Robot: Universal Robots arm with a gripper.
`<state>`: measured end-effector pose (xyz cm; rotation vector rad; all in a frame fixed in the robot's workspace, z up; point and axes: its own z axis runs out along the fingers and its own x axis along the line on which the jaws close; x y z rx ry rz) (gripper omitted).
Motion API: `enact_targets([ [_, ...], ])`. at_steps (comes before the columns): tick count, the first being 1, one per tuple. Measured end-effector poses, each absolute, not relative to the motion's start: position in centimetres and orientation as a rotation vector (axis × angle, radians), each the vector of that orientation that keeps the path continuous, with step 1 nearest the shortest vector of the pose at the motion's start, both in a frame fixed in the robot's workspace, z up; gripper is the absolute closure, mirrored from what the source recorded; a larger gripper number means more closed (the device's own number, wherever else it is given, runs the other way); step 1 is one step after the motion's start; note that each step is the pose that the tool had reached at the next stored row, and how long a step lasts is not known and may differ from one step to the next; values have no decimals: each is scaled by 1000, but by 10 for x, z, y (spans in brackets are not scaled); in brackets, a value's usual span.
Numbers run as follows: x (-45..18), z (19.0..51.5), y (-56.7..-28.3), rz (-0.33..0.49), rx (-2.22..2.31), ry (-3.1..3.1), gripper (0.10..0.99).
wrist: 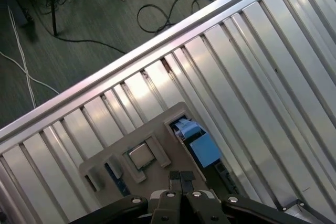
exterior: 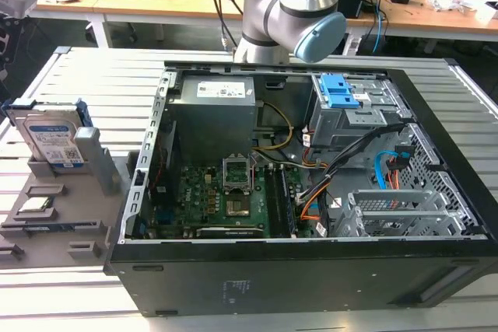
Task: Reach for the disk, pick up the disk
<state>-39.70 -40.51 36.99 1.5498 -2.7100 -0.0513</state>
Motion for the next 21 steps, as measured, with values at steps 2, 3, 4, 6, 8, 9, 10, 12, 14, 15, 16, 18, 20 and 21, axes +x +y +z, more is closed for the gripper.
enact_targets([
  [2,-397,370,-405,-51,1585,-2689,980],
  [3,-397,370,-405,-51,1601,-2679,980],
  [4,-397,370,-405,-51,1612,-2672,980],
  [6,-397,370,-405,-50,1642,-2654,980],
  [8,-397,370,-405,-50,1670,-2636,980],
  [9,-397,370,-405,-50,1682,-2628,980],
  [10,-397,370,-405,-50,1696,-2619,980],
  [12,-397,370,-405,-49,1732,-2595,980],
  [14,-397,370,-405,-49,1766,-2571,980],
  [15,-397,370,-405,-48,1785,-2558,980],
  [16,-397,370,-405,-48,1796,-2550,980],
  [18,-397,370,-405,-48,1820,-2533,980],
  [20,-397,370,-405,-47,1853,-2508,980],
  [21,-397,370,-405,-47,1870,-2495,980],
])
